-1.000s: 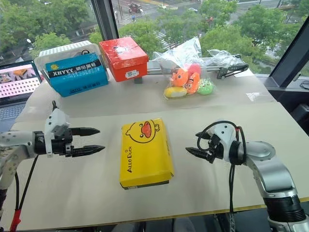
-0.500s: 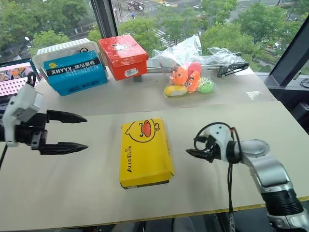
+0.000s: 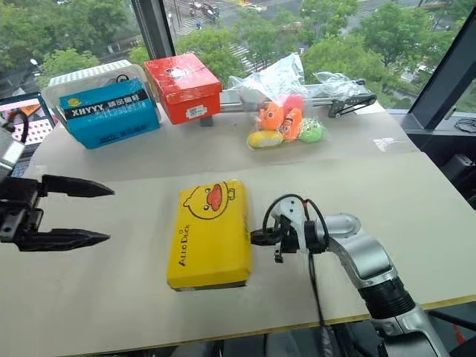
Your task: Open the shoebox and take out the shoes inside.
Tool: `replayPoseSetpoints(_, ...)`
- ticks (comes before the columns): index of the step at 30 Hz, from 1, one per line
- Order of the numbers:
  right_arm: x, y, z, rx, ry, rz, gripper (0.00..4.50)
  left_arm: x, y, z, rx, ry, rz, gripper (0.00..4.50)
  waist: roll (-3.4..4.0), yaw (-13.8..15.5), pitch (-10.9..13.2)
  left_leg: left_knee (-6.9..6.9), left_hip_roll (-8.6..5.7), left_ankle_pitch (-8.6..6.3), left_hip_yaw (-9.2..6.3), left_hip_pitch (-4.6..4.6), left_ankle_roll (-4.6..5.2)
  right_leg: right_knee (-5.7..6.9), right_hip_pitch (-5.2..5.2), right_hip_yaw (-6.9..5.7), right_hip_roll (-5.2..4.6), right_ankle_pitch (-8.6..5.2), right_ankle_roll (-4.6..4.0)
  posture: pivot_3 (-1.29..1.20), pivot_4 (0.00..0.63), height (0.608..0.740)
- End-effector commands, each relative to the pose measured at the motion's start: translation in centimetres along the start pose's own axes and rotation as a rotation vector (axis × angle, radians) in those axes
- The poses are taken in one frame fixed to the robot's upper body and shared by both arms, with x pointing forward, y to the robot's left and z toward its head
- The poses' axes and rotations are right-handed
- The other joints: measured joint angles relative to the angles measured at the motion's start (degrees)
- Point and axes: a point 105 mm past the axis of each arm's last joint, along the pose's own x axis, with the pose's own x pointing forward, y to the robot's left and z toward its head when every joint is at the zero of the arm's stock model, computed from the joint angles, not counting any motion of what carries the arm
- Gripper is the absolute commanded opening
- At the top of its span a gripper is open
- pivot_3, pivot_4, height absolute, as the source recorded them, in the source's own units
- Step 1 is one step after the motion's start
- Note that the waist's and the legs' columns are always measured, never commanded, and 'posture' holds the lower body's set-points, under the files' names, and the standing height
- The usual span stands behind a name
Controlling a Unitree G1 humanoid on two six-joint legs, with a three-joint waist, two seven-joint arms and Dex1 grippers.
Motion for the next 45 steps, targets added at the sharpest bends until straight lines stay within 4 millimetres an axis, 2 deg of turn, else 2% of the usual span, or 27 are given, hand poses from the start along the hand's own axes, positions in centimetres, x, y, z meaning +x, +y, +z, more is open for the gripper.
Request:
replayPoseSetpoints(1,0.8,0.7,5.1,-0.052,-0.133,0.068,0.03,-1.3,0.3,1.0,0.043,-0.086,0.085,4.5,-0.01,0.05,0.0,0.0,0.0,0.0,0.0,0.01,-0.01,0.01,0.0,0.0,0.0,0.0,-0.01,0.0,0.15,0.74)
replayPoseSetpoints(5,2.9,1.6,7.6,-0.111,-0.155,0.139,0.03,-1.9,0.5,1.3,0.033,-0.139,0.148,4.5,-0.01,0.18,0.0,0.0,0.0,-0.02,0.0,0.0,-0.03,0.02,-0.03,-0.02,-0.06,0.02,-0.03,0.0,0.15,0.74)
replayPoseSetpoints(9,6.9,1.5,10.0,-0.206,-0.149,0.137,0.03,-2.5,-0.5,1.7,0.042,-0.131,0.158,4.5,-0.01,-0.06,0.0,0.0,-0.02,-0.03,0.01,-0.06,-0.05,0.04,-0.18,-0.03,-0.07,0.03,-0.03,0.0,0.15,0.74)
replayPoseSetpoints(11,9.0,2.6,10.9,-0.252,-0.15,0.2,0.03,-3.0,-0.7,2.1,0.052,-0.132,0.185,4.5,-0.01,-0.11,0.0,0.0,-0.01,-0.02,0.05,-0.14,-0.12,0.14,-0.36,-0.03,-0.08,0.06,-0.08,0.0,0.15,0.74)
replayPoseSetpoints(14,11.2,4.0,11.3,-0.296,-0.147,0.27,0.03,-3.3,-1.1,2.3,0.046,-0.134,0.212,4.5,-0.04,-0.14,-0.02,0.01,-0.01,0.32,0.07,-0.47,-0.7,0.27,-0.76,-0.04,-0.07,0.09,-0.13,0.0,0.15,0.74)
replayPoseSetpoints(19,14.2,4.9,10.5,-0.334,-0.114,0.283,0.03,-3.1,-1.8,2.4,0.046,-0.121,0.211,4.5,-0.12,-0.1,-0.07,0.03,-0.02,0.33,0.08,-0.47,-0.72,0.57,-0.84,-0.12,-0.1,0.09,-0.14,0.0,0.15,0.74)
replayPoseSetpoints(22,13.9,4.6,10.3,-0.327,-0.106,0.269,0.03,-2.9,-2.1,2.7,0.055,-0.11,0.199,4.5,-0.14,-0.02,-0.08,0.03,-0.03,0.33,0.08,-0.45,-0.72,0.56,-0.84,-0.12,-0.1,0.09,-0.14,0.0,0.15,0.74)
replayPoseSetpoints(27,10.8,3.3,11.0,-0.34,-0.099,0.222,0.03,-2.2,-2.3,2.7,0.061,-0.097,0.155,4.5,-0.15,0.06,-0.09,0.03,-0.06,0.32,0.08,-0.42,-0.69,0.55,-0.8,-0.13,-0.12,0.1,-0.15,0.0,0.15,0.74)
replayPoseSetpoints(32,5.7,2.8,13.2,-0.438,-0.062,0.193,0.03,-0.9,-2.0,0.7,0.023,-0.017,0.104,4.5,-0.15,-0.07,-0.08,0.03,-0.06,0.3,0.08,-0.44,-0.66,0.55,-0.85,-0.13,-0.12,0.09,-0.15,0.0,0.15,0.74)
replayPoseSetpoints(34,4.1,3.4,13.5,-0.468,-0.031,0.226,0.58,-0.3,-1.6,-0.6,0.005,0.045,0.096,4.5,-0.13,-0.18,-0.07,0.02,-0.05,0.27,0.16,-0.44,-0.61,0.54,-0.87,-0.1,-0.13,0.09,-0.15,0.0,0.15,0.74)
replayPoseSetpoints(35,3.5,3.9,13.2,-0.498,0.01,0.258,0.7,0.0,-1.5,-1.2,0.007,0.075,0.081,4.5,-0.13,-0.21,-0.07,0.02,-0.05,0.24,0.18,-0.43,-0.56,0.53,-0.87,-0.11,-0.13,0.09,-0.15,0.0,0.15,0.74)
replayPoseSetpoints(38,2.9,4.6,11.7,-0.567,0.131,0.324,1.72,0.9,-0.9,-2.2,0.034,0.123,0.05,4.5,-0.14,-0.14,-0.07,0.02,-0.02,0.07,0.2,-0.42,-0.27,0.5,-0.84,-0.12,-0.11,0.09,-0.15,0.0,0.15,0.74)
replayPoseSetpoints(40,3.0,4.6,10.5,-0.581,0.19,0.36,2.54,1.2,-0.6,-2.4,0.052,0.135,0.037,4.5,-0.14,-0.17,-0.08,0.02,-0.01,0.07,0.23,-0.39,-0.27,0.48,-0.8,-0.12,-0.12,0.1,-0.16,0.0,0.15,0.74)
replayPoseSetpoints(42,3.5,4.4,8.9,-0.582,0.247,0.409,3.14,1.5,-0.3,-2.4,0.061,0.134,0.022,4.5,-0.15,-0.17,-0.08,0.02,-0.03,0.07,0.3,-0.39,-0.26,0.48,-0.81,-0.11,-0.16,0.12,-0.19,0.0,0.15,0.74)
replayPoseSetpoints(44,4.3,3.6,7.2,-0.623,0.317,0.425,4.0,1.7,-0.2,-2.5,0.066,0.132,0.009,4.5,-0.15,-0.15,-0.08,0.03,-0.03,0.07,0.33,-0.37,-0.26,0.5,-0.81,-0.11,-0.16,0.12,-0.19,0.0,0.15,0.74)
replayPoseSetpoints(45,4.7,3.3,6.7,-0.65,0.343,0.432,4.28,1.9,-0.1,-2.5,0.067,0.131,0.006,4.5,-0.15,-0.14,-0.08,0.03,-0.03,0.07,0.33,-0.38,-0.26,0.51,-0.82,-0.12,-0.17,0.12,-0.2,0.0,0.15,0.74)
